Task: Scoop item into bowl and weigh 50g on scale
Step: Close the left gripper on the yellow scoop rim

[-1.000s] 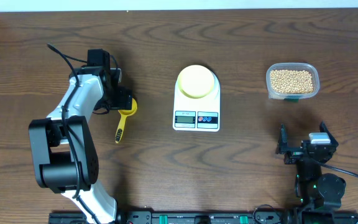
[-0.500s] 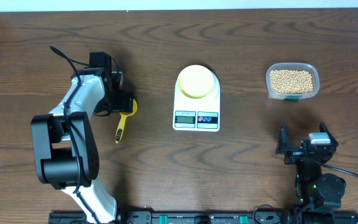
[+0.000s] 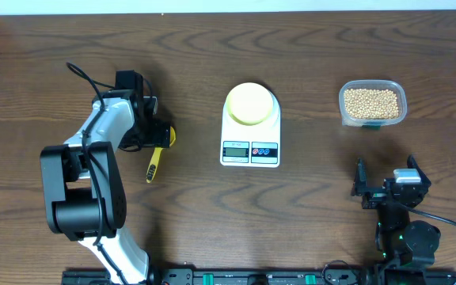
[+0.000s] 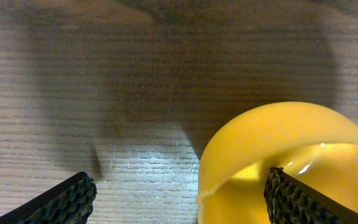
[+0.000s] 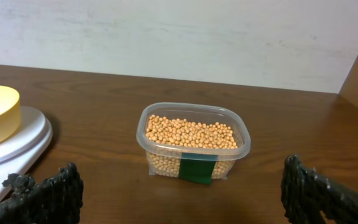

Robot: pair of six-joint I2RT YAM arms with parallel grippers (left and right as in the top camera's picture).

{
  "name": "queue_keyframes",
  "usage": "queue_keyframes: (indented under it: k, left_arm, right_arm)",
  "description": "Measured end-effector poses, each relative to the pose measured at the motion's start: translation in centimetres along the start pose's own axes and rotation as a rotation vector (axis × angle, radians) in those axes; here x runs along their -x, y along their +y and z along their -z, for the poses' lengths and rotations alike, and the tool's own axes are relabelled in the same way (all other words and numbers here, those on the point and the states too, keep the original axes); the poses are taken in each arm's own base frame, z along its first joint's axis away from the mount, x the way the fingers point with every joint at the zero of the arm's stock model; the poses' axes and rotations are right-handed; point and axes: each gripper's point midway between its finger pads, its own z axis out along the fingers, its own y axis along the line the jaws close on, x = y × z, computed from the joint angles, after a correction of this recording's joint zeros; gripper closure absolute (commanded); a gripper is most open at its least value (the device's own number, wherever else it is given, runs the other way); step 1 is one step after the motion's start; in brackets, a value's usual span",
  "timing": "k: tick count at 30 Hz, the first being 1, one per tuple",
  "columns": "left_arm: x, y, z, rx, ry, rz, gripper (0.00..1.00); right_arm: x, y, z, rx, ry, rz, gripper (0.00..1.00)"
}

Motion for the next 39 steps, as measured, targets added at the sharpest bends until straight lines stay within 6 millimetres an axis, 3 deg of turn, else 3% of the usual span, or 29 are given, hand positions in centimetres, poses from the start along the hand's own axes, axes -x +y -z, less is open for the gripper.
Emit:
queue_keyframes:
  k: [21, 31, 39]
  left_arm:
    - [0.08, 0.01, -0.01, 0.000, -0.003, 0.000, 0.13]
    - [0.09, -0.01, -0.01, 0.000, -0.004, -0.002, 0.37]
    - [0.17, 0.00, -0.01, 0.000, -0.007, -0.003, 0.47]
  right_arm:
    - [0.00, 0.00, 0.00, 0.000, 0.000, 0.000, 0.01]
    - [0.00, 0.01, 0.00, 0.000, 0.000, 0.000, 0.01]
    - [0.00, 0.01, 0.00, 0.000, 0.000, 0.000, 0.01]
